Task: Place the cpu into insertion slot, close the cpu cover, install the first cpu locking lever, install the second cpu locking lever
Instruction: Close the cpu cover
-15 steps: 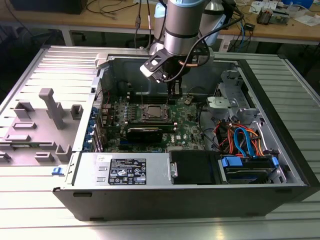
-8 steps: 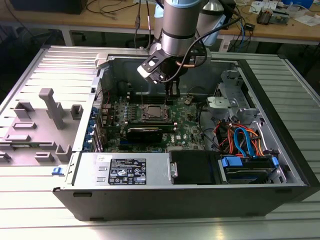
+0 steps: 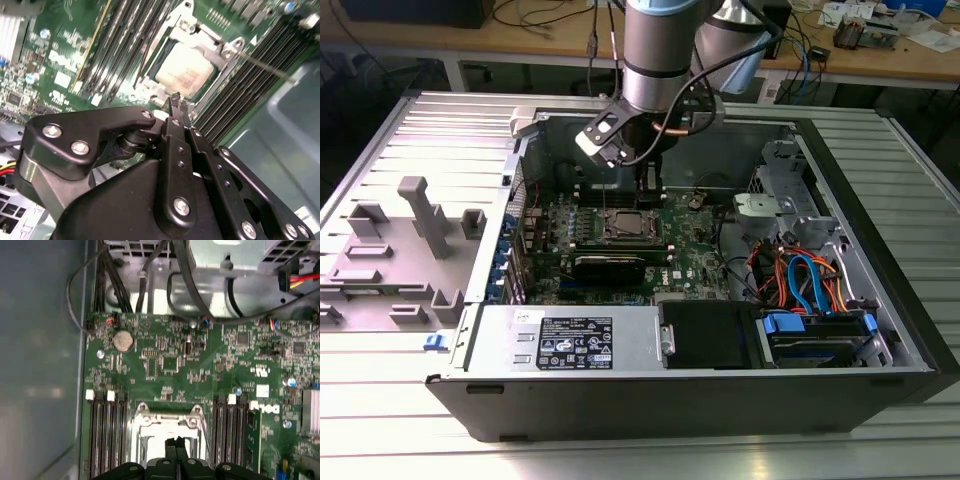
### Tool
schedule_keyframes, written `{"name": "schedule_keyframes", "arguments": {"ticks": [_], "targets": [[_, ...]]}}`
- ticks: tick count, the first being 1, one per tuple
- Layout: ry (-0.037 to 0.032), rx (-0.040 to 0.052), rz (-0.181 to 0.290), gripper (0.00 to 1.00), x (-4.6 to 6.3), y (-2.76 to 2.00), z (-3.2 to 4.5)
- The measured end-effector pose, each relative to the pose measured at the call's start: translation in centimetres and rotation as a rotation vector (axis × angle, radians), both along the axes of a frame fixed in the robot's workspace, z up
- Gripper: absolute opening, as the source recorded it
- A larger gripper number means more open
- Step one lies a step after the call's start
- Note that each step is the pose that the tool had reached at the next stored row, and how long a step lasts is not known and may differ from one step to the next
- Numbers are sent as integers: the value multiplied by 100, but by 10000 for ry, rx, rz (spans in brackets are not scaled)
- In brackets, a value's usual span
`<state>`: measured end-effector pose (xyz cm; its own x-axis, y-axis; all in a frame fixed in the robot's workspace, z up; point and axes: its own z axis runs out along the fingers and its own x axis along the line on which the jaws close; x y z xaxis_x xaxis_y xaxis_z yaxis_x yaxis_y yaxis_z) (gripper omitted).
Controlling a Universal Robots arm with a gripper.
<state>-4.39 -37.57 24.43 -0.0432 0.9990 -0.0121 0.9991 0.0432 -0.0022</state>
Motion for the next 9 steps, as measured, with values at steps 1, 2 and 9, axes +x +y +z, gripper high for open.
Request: {"name": "schedule_keyframes", "arguments": {"ticks": [1, 2, 9], "targets": [[0, 0, -3, 11, -36, 0, -1], [-1, 1, -1, 11, -70, 0, -2], [-1, -2, 21, 11, -148, 71, -25]]}}
